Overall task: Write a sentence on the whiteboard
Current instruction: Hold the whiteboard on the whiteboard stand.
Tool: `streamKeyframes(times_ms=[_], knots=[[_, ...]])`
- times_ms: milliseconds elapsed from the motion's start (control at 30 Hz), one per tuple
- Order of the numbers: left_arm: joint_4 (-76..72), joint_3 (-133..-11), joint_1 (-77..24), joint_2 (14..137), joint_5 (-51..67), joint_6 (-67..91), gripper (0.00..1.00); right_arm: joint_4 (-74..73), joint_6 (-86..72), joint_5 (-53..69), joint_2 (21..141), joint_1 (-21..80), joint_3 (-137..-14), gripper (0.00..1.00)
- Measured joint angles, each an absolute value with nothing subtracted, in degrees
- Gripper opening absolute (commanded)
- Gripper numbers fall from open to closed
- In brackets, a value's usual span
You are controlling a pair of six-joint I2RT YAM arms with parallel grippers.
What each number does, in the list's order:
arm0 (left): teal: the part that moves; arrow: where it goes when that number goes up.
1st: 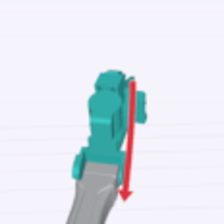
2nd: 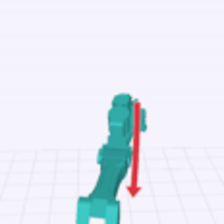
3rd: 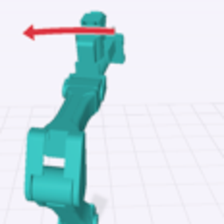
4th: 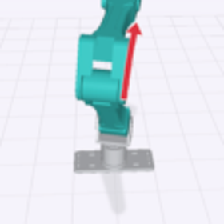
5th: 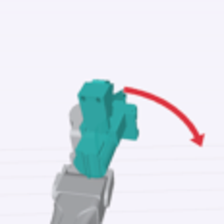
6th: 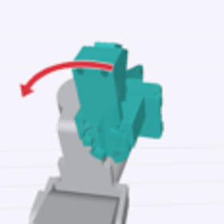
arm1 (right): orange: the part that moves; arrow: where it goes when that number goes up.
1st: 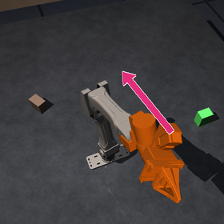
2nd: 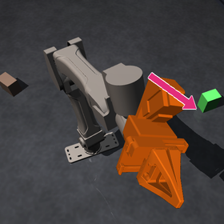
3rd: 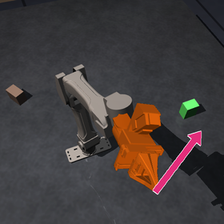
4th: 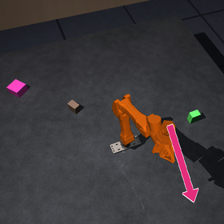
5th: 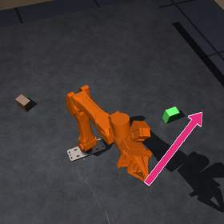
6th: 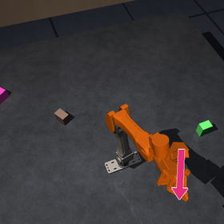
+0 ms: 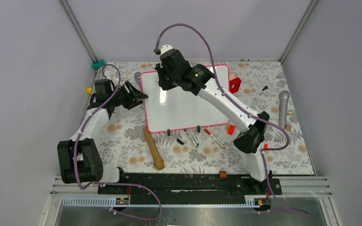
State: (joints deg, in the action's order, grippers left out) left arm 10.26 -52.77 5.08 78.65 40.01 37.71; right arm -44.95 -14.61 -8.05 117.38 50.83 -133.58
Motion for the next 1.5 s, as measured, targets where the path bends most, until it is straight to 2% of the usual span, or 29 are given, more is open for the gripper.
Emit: streamKeyframes(times_ms=[100,200,333,800,1067,1233,1267,1400,1500], knots=[[10.2,-52.8,4.8,79.2,40.0,37.7,0.5,-45.4,-14.8,-9.6,118.7,51.6,-134.6,0.0],[10.2,-52.8,4.5,79.7,40.0,37.7,0.43,-45.9,-14.8,-11.0,119.4,52.4,-135.2,0.0],[10.2,-52.8,4.4,80.1,40.1,37.5,0.41,-46.1,-14.8,-12.2,120.1,52.9,-135.5,0.0],[15.6,-53.8,4.4,81.6,38.2,32.8,0.61,-46.1,-14.8,-14.1,123.1,52.9,-138.4,0.0],[16.6,-53.9,4.3,81.4,35.7,31.4,0.66,-46.1,-14.7,-14.1,123.1,52.9,-138.4,0.0],[15.9,-54.0,4.8,80.8,35.8,31.5,0.74,-46.1,-14.4,-14.1,123.0,52.9,-138.3,0.0],[15.8,-54.0,5.3,80.1,35.9,31.5,0.74,-46.0,-14.3,-14.1,122.9,52.9,-138.1,0.0],[13.9,-54.1,9.6,76.7,37.6,33.6,0.62,-46.0,-13.7,-14.2,120.9,52.9,-135.3,0.0],[10.6,-54.9,13.1,76.1,38.9,36.2,0.41,-45.8,-13.4,-14.5,117.6,52.9,-131.3,0.0]])
